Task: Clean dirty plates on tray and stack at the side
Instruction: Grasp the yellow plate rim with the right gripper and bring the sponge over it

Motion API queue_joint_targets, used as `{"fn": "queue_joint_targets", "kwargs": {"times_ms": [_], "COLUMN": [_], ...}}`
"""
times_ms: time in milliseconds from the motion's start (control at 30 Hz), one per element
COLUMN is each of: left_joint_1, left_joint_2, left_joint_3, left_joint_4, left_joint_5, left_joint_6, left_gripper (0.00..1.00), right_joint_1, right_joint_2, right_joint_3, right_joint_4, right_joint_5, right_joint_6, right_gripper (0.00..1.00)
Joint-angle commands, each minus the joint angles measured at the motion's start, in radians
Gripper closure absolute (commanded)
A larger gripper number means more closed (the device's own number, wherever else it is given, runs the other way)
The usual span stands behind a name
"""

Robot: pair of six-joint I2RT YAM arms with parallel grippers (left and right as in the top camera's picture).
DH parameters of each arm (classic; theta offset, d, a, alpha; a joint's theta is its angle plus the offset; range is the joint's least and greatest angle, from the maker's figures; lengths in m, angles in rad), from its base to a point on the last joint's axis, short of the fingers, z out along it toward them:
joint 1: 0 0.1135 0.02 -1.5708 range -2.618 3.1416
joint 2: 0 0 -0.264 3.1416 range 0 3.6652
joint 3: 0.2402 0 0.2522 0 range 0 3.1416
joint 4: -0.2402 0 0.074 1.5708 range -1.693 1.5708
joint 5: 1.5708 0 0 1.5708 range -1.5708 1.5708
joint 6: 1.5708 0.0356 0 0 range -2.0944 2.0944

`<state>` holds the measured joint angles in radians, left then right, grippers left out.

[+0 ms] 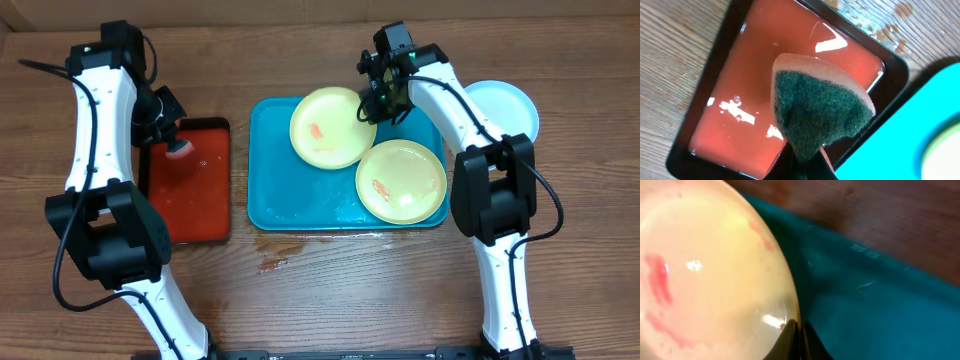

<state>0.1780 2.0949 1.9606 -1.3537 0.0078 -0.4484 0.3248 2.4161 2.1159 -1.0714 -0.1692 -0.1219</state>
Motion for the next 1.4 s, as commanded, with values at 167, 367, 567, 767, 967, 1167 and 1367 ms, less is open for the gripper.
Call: {"fn": "queue_joint_targets", "kwargs": {"times_ms": [167, 367, 567, 767, 967, 1167, 1367], "left_joint_1": [-0.061, -0.082, -0.095, -0.132, -0.209, -0.313, -0.407], "left_joint_2": [-0.003, -0.003, -0.003, -0.003, 0.000, 0.017, 0.062], "left_joint_3": [0.011, 0.011, 0.011, 0.011, 0.011, 0.002, -0.029], "left_joint_4": [0.005, 0.004, 0.005, 0.003, 0.017, 0.068, 0.172], "left_joint_5": [0.028, 0.027, 0.063, 0.127, 0.179, 0.176, 0.166], "left_joint_6": [0.032, 0.052, 0.067, 0.139, 0.135, 0.060, -0.037], "left_gripper": [0.96, 0.96, 0.96, 0.96, 0.96, 0.96, 0.95], "right_joint_1": [0.076, 0.085, 0.085, 0.086, 0.085, 0.087, 0.087], "right_joint_2": [-0.014, -0.014, -0.014, -0.014, -0.014, -0.014, -0.014], "right_joint_3": [0.040, -0.031, -0.117, -0.172, -0.174, -0.174, -0.174], "right_joint_4": [-0.055, 0.027, 0.094, 0.128, 0.123, 0.072, 0.066], "right_joint_5": [-0.067, 0.014, 0.011, -0.009, -0.027, -0.127, -0.132], "right_joint_6": [0.043, 0.040, 0.035, 0.037, 0.159, 0.259, 0.419], "right_gripper": [0.90, 0.72, 0.72, 0.83, 0.96, 0.96, 0.96]}}
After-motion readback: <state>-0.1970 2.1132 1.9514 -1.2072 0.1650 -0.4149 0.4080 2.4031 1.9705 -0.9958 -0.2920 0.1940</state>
